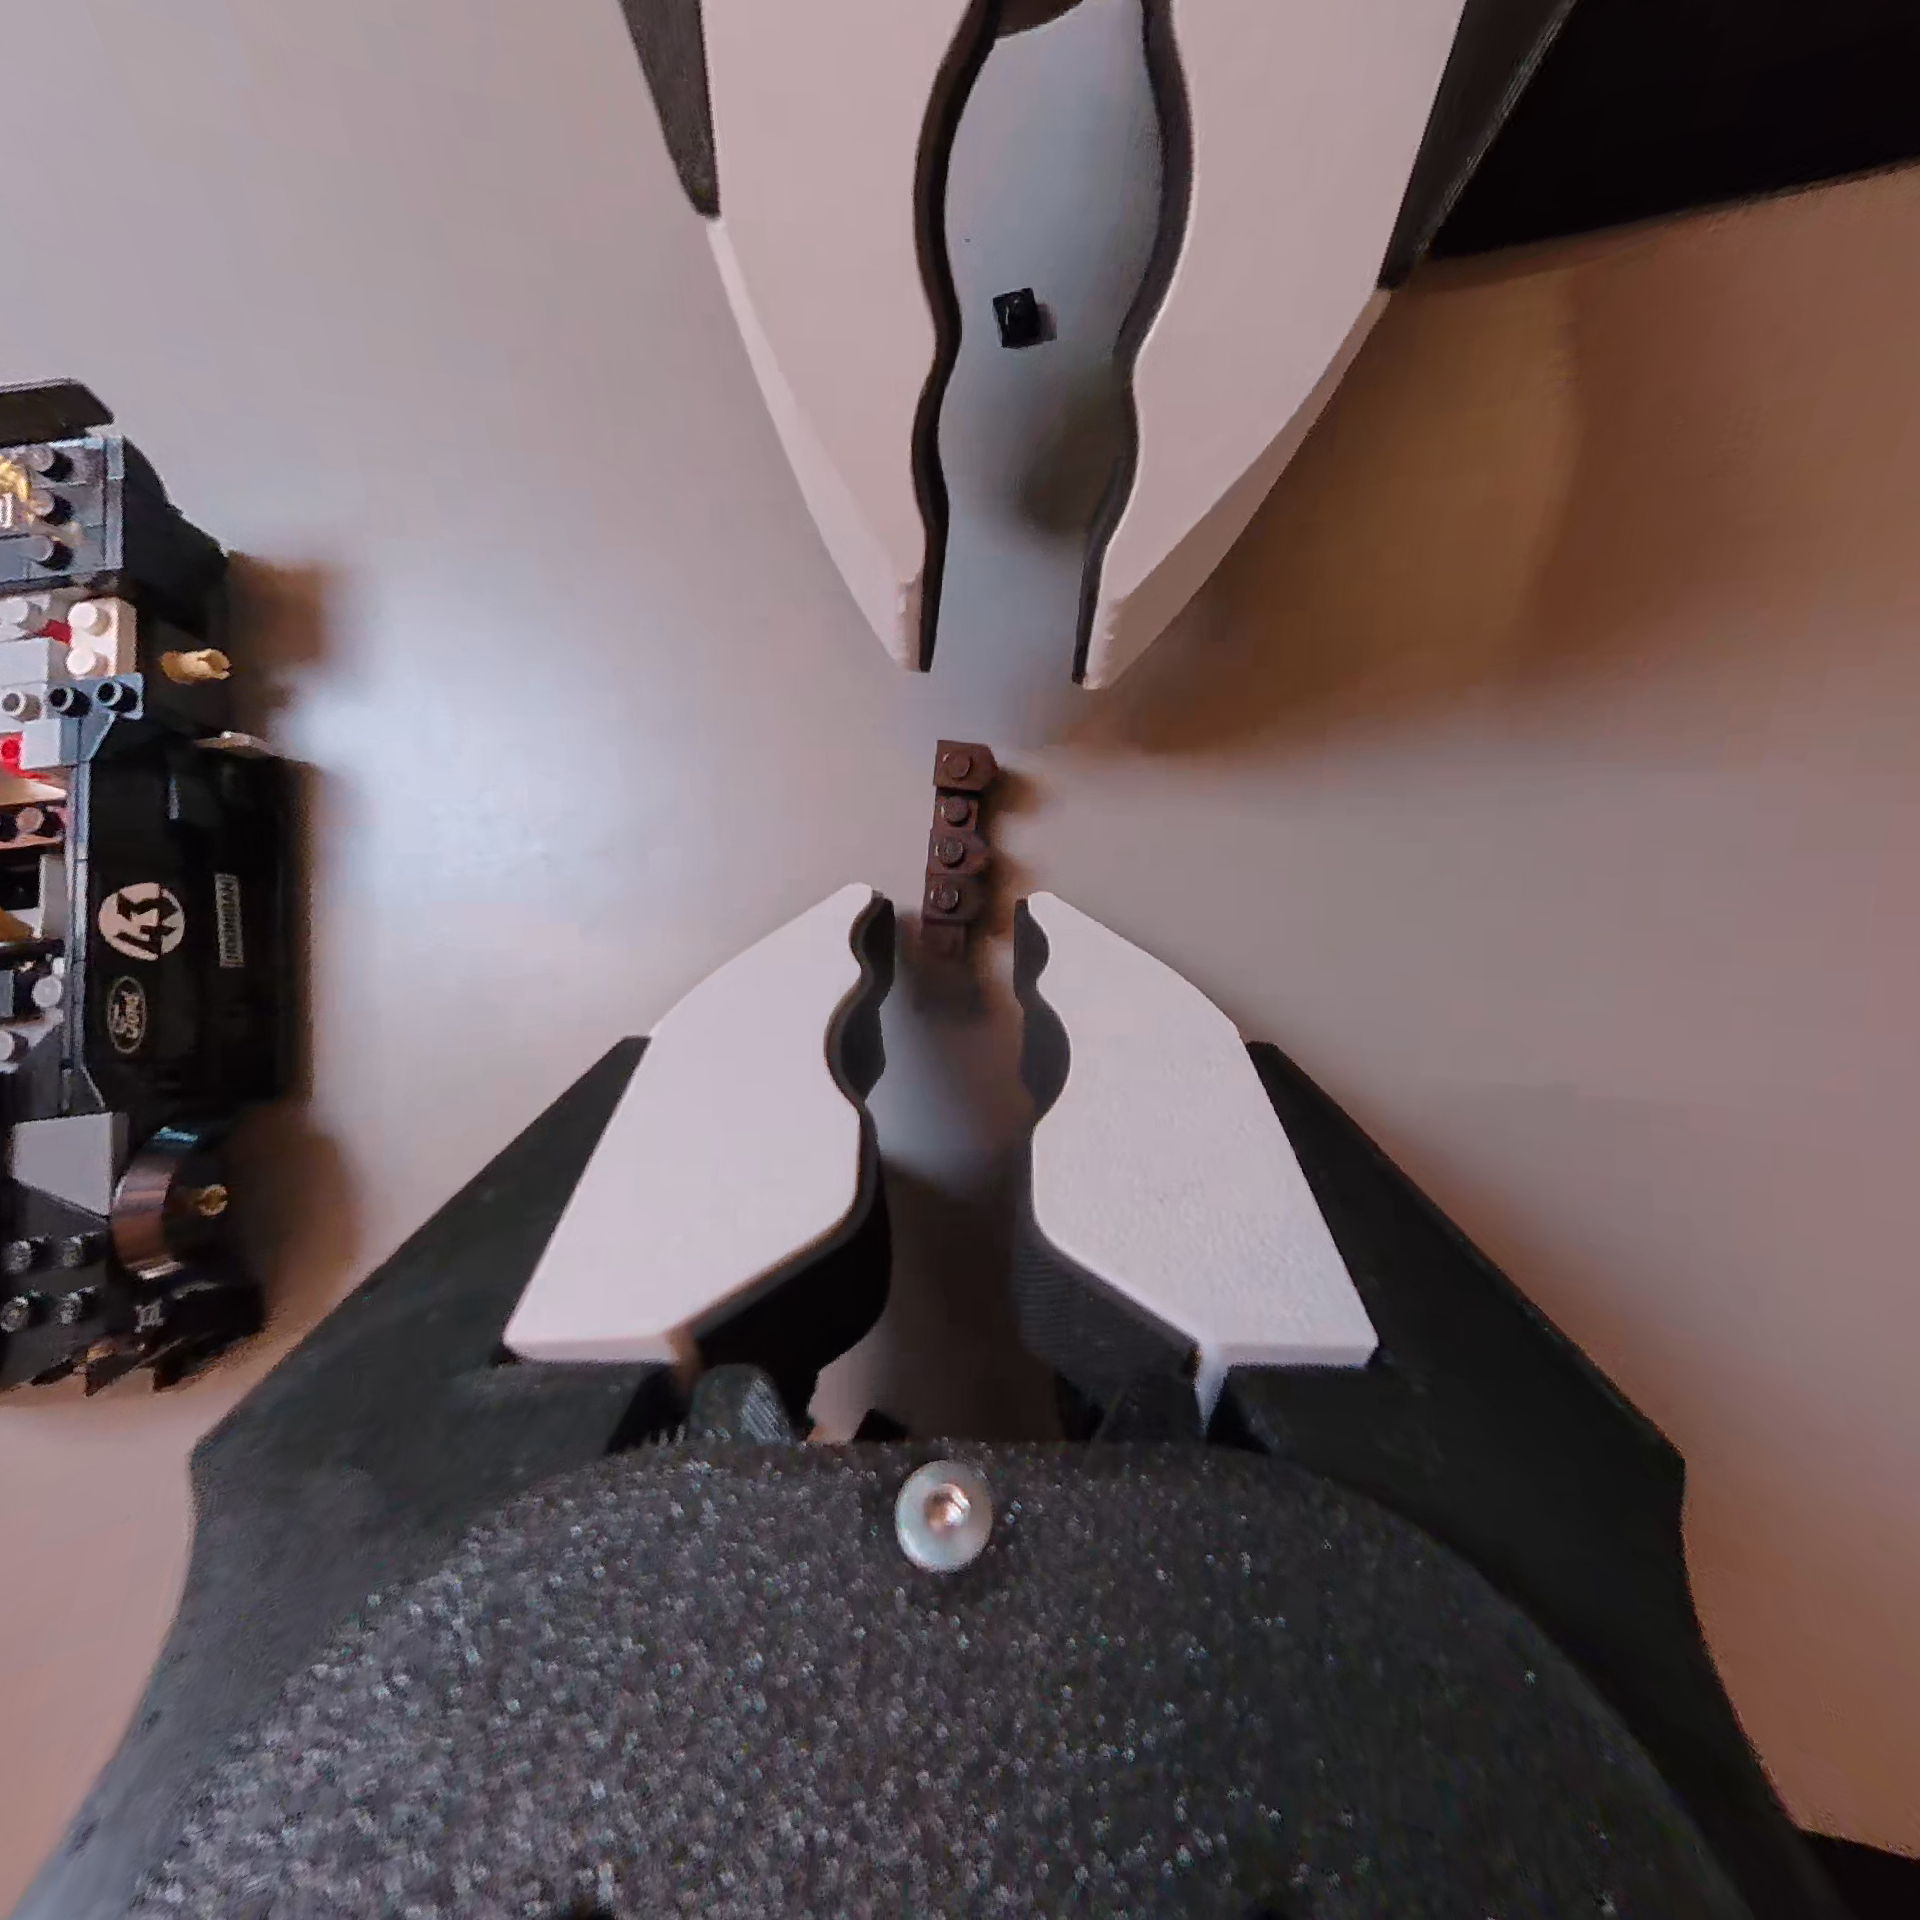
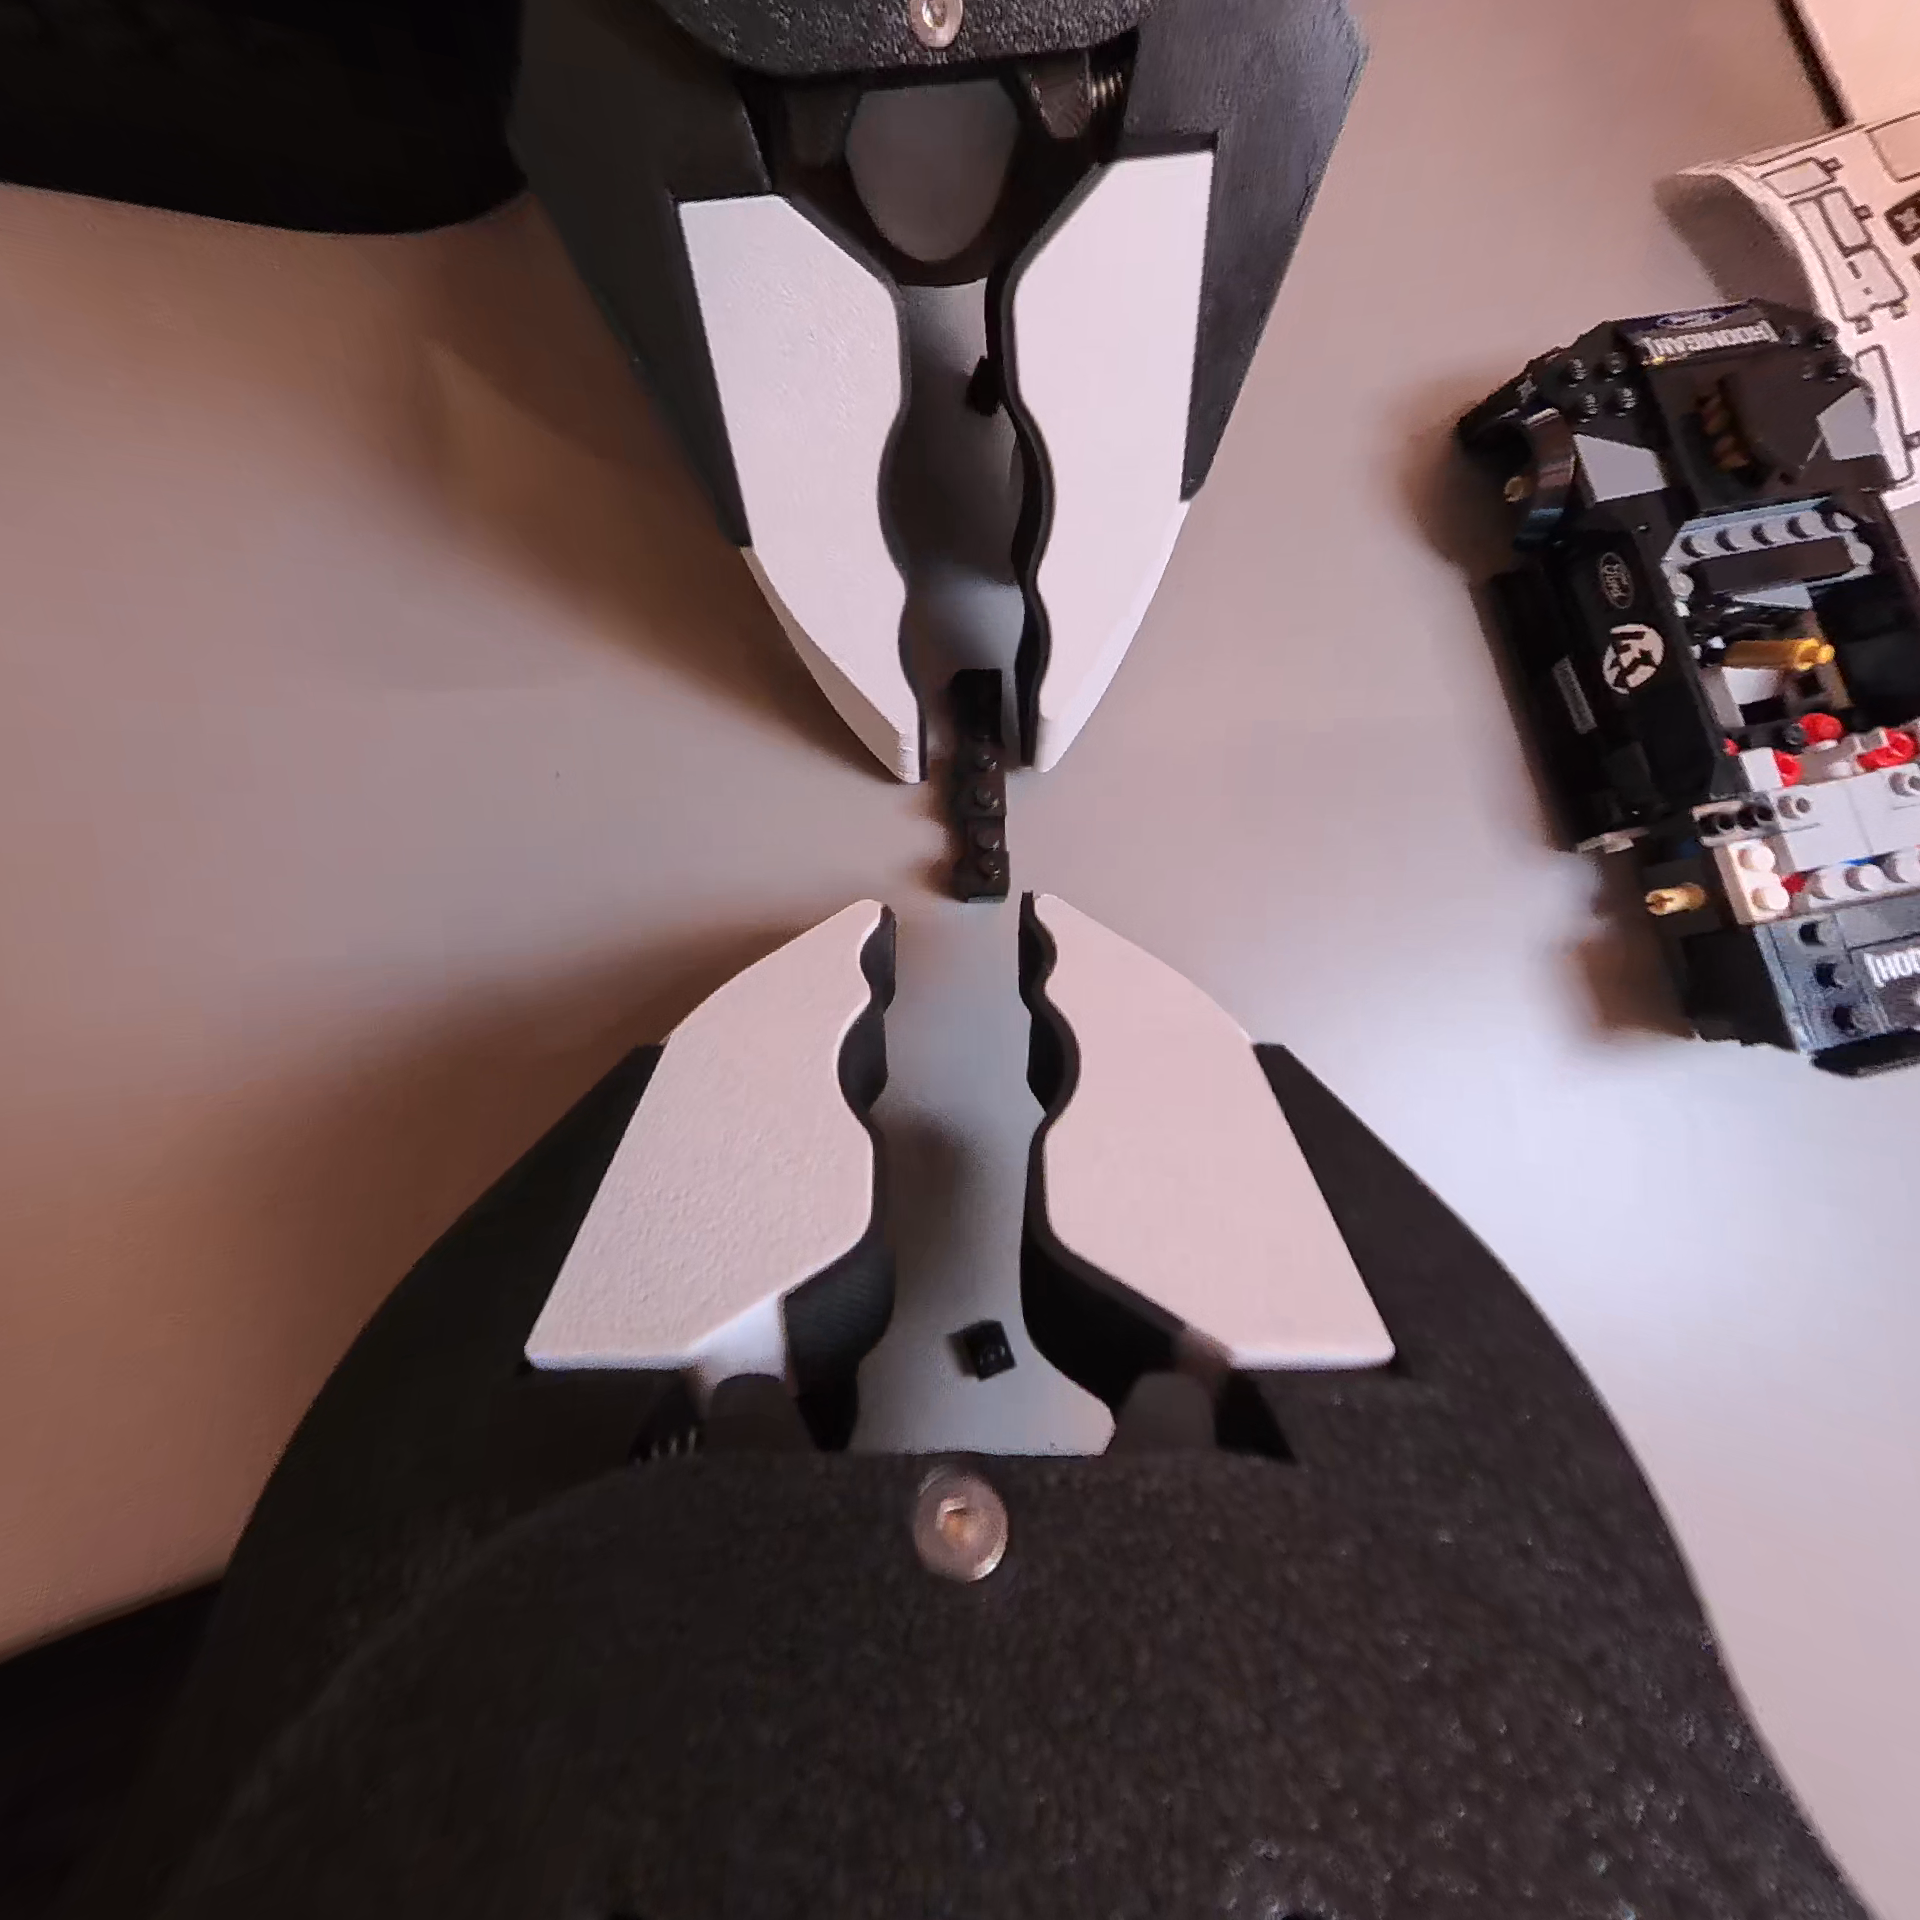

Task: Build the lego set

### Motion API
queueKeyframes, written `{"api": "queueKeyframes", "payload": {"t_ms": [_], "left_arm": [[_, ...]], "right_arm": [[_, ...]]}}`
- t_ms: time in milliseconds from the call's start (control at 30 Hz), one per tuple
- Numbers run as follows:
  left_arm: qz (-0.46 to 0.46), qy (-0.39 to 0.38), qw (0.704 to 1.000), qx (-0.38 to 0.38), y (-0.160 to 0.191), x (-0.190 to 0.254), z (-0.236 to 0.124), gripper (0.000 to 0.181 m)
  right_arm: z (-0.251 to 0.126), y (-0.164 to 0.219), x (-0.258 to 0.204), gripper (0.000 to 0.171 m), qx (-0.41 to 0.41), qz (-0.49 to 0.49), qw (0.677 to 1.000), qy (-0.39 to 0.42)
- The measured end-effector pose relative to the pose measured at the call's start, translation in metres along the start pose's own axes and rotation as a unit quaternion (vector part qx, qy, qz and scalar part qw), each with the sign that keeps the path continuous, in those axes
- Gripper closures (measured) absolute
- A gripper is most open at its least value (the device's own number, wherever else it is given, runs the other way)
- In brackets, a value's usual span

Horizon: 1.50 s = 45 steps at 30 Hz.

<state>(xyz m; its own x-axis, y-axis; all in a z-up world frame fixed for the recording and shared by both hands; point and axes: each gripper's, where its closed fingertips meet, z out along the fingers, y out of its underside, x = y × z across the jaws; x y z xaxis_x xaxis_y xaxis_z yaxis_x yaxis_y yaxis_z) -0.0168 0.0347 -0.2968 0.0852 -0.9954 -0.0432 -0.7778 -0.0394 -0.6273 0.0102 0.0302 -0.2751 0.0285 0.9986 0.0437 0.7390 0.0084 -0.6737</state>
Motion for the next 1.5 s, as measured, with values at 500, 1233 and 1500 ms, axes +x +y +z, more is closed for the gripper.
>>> {"api": "queueKeyframes", "payload": {"t_ms": [500,1233,1500], "left_arm": [[-0.008,0.091,0.995,0.026,-0.019,0.015,-0.028,0.17],[0.044,0.213,0.968,0.123,-0.099,0.061,-0.101,0.17],[-0.019,0.346,0.922,0.17,-0.104,0.081,-0.115,0.17]], "right_arm": [[-0.033,-0.032,-0.015,0.148,0.093,-0.172,0.972,0.13],[-0.092,-0.081,-0.047,0.157,0.148,-0.355,0.883,0.268],[-0.1,-0.093,-0.067,0.158,0.178,-0.341,0.892,0.239]]}}
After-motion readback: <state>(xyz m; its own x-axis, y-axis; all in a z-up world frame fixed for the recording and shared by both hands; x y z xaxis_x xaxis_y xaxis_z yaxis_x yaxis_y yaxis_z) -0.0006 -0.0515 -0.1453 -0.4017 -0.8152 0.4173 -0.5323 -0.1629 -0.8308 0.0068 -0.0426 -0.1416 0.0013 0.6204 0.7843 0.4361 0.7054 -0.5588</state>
